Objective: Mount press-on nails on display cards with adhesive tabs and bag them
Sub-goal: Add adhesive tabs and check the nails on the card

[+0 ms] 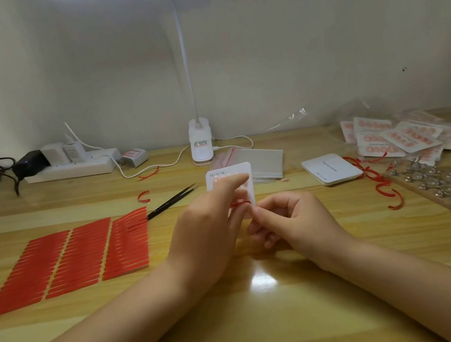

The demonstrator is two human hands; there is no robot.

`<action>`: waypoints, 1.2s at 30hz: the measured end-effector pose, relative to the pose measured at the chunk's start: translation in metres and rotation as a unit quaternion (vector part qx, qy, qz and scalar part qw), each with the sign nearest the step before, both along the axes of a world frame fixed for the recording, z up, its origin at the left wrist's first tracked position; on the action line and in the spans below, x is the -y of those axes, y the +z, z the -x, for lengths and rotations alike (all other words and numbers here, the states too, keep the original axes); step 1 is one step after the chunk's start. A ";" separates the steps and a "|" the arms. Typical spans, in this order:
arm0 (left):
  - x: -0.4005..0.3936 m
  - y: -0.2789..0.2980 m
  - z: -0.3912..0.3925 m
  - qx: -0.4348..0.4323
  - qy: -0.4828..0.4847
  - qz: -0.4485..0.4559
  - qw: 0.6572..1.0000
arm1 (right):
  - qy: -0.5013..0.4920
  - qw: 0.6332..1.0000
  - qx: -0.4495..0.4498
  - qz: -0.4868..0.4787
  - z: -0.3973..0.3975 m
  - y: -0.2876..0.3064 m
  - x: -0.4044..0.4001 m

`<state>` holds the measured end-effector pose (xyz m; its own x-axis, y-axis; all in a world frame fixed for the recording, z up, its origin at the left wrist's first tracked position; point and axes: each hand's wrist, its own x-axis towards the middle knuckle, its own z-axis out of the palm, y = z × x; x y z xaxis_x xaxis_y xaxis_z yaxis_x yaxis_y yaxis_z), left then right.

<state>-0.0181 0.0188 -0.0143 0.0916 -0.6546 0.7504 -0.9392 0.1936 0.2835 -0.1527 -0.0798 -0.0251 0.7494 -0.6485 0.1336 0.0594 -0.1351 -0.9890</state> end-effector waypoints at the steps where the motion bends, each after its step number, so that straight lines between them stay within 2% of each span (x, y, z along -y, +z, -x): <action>1: 0.000 0.000 0.001 -0.009 0.003 -0.001 1.000 | 0.000 1.000 -0.003 0.013 0.000 -0.001 -0.001; 4: -0.001 0.002 0.002 -0.033 0.004 -0.001 0.999 | -0.006 0.999 -0.003 0.053 0.001 -0.002 -0.002; 9: -0.002 0.003 0.003 -0.016 0.006 0.004 1.000 | -0.022 0.993 -0.005 0.113 0.002 -0.003 -0.003; 20: -0.001 0.001 0.005 0.012 0.013 0.007 1.000 | -0.026 0.989 -0.014 0.143 0.003 -0.004 -0.003; 29: 0.001 -0.002 0.002 -0.068 0.001 0.012 0.998 | -0.013 0.998 0.014 0.067 0.001 -0.002 -0.004; 36: 0.003 -0.002 -0.004 -0.035 -0.047 -0.024 0.998 | -0.013 0.999 0.002 0.046 0.000 -0.002 -0.004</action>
<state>-0.0139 0.0155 -0.0166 0.0793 -0.6980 0.7117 -0.8948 0.2648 0.3594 -0.1526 -0.0761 -0.0268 0.7311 -0.6533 0.1967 0.0591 -0.2266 -0.9722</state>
